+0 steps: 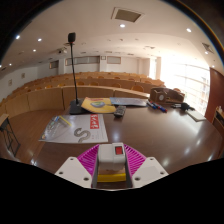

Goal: Unplug charger

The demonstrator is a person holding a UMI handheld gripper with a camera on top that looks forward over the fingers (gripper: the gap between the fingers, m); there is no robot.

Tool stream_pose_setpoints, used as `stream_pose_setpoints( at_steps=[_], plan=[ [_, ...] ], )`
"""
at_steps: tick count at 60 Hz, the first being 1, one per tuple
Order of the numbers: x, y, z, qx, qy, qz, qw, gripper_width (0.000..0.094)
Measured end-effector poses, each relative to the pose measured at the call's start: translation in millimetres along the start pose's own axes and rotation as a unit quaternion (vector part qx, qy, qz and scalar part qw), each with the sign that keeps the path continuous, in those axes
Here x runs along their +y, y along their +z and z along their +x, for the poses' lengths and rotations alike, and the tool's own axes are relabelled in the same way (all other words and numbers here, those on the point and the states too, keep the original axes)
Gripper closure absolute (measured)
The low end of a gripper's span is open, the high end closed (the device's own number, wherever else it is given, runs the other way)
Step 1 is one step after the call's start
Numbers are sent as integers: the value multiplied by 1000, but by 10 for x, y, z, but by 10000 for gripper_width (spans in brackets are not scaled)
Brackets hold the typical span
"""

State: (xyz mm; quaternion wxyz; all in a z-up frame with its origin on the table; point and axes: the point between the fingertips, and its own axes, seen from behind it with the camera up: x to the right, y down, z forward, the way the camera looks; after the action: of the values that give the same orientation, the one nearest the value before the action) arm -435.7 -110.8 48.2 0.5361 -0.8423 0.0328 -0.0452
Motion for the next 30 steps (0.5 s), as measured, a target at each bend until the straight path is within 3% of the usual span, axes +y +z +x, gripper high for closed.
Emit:
stream_pose_setpoints(
  at_steps=[12, 20, 22, 26, 30],
  plan=[
    [-1, 7, -28, -19, -6, -5, 1000, 675],
    [-48, -41, -1, -18, 1, -9, 1000, 695],
    [-384, -158, 26, -18, 7, 44, 999, 695],
    [-1549, -584, 132, 9, -61, 174, 983, 697],
    [-2364, -951, 83, -17, -36, 245, 969, 697]
  ],
)
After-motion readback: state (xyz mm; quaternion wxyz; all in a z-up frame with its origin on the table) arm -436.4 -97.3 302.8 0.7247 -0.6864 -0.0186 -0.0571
